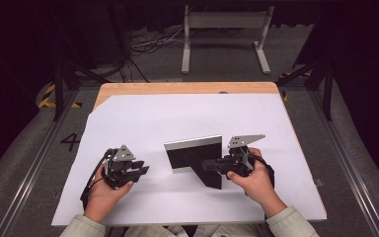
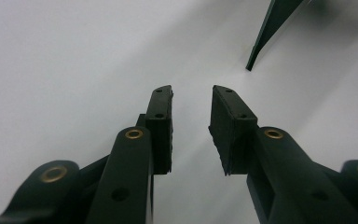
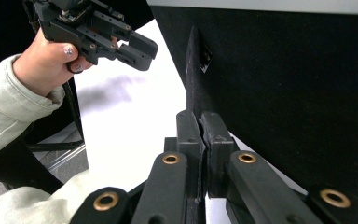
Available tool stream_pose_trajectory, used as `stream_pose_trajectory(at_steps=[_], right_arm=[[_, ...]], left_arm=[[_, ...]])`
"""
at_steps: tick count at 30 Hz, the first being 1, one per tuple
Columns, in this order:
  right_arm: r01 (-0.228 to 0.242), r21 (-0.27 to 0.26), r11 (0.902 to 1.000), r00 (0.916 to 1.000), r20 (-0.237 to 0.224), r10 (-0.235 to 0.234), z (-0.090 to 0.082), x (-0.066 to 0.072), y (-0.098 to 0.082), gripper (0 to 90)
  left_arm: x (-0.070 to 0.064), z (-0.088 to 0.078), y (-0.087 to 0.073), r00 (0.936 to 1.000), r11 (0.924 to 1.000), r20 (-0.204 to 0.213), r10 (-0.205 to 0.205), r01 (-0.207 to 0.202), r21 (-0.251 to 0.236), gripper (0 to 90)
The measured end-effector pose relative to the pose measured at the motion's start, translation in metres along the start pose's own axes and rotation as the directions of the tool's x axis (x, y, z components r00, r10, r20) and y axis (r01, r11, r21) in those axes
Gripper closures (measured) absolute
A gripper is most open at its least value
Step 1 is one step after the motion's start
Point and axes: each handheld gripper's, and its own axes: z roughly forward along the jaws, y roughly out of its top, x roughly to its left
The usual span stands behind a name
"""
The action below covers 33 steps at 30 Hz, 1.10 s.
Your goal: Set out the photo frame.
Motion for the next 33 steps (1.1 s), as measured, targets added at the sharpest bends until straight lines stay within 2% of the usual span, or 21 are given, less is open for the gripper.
stream_pose_trajectory(at_steps=[9,20,28,33], right_arm=[[-0.029,0.013,0.9995,0.9996,-0.008,0.029,-0.003,0.0,-0.012,87.6],[0.015,0.033,0.9993,0.9998,0.014,-0.016,-0.003,0.01,-0.019,87.5],[0.066,0.074,0.995,0.9972,0.031,-0.069,-0.003,0.019,-0.024,86.4],[0.078,0.088,0.9931,0.996,0.036,-0.082,-0.002,0.022,-0.028,85.6]], left_arm=[[-0.001,0.002,0.003,0.9999,1.0,0.013,0.005,-0.005,0.007,69.8],[-0.003,0.005,0.007,0.9996,0.9998,0.022,0.02,-0.021,0.003,69.8],[-0.004,0.007,0.009,0.9994,0.9998,0.028,0.018,-0.018,0.0,69.8],[-0.005,0.008,0.01,0.9992,0.9997,0.032,0.025,-0.025,-0.002,69.5]])
